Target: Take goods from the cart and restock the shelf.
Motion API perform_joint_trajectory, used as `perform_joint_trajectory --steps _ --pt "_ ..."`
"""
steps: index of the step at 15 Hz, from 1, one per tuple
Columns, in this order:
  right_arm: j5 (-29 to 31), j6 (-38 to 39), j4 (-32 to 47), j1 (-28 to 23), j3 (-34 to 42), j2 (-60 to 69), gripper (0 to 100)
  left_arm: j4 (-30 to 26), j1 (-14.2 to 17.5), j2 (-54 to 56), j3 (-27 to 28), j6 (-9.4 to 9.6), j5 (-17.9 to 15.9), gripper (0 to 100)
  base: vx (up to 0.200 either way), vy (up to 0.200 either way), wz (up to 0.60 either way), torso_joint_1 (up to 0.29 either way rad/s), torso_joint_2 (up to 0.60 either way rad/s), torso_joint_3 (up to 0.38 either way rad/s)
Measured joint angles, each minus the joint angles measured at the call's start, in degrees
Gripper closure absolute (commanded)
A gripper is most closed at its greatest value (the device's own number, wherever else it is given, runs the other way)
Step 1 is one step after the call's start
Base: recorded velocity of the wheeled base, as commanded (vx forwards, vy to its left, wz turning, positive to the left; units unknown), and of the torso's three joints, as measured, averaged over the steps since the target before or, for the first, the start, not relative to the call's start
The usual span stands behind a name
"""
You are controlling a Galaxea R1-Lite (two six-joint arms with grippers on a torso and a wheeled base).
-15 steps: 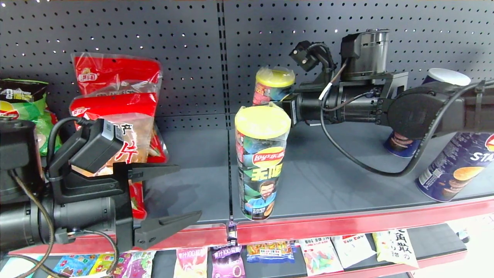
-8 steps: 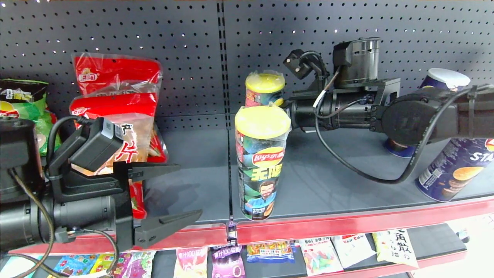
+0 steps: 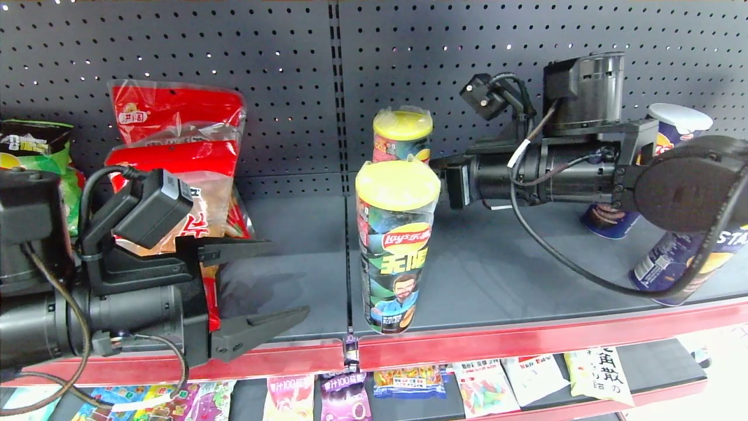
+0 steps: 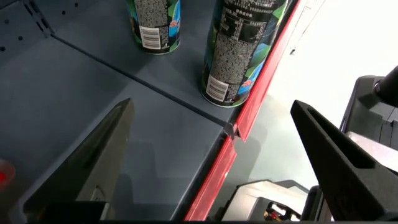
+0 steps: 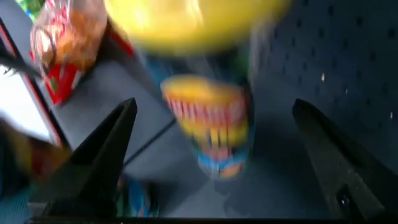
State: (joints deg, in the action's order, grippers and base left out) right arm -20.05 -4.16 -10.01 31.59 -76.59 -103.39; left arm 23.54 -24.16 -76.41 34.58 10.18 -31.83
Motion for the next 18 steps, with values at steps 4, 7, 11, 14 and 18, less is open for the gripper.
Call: perform_joint_trajectory --steps 4,7,11,14,18 --pt "1.8 0.0 -0.1 -2.0 12.1 7.4 0 0.0 -0.1 -2.0 1.0 0.27 1.4 0 0.0 0.0 0.0 0.0 0.0 0.0" --pt "2.1 -0.2 -0.1 -2.6 20.9 14.8 0 0.0 -0.2 -4.9 2.0 2.57 2.3 0 0.0 0.0 0.0 0.0 0.0 0.0" --pt "2.1 -0.4 -0.1 -1.8 34.0 27.5 0 0.1 -0.7 -9.7 4.5 4.18 2.5 0 0.0 0.0 0.0 0.0 0.0 0.0" --pt "2.9 0.0 -0.1 -2.7 37.5 33.9 0 0.1 -1.3 -12.3 5.6 4.16 2.4 0 0.0 0.0 0.0 0.0 0.0 0.0" --pt "2.9 0.0 -0.1 -4.5 38.0 36.5 0 0.2 -2.4 -14.3 5.9 4.21 2.0 0 0.0 0.0 0.0 0.0 0.0 0.0"
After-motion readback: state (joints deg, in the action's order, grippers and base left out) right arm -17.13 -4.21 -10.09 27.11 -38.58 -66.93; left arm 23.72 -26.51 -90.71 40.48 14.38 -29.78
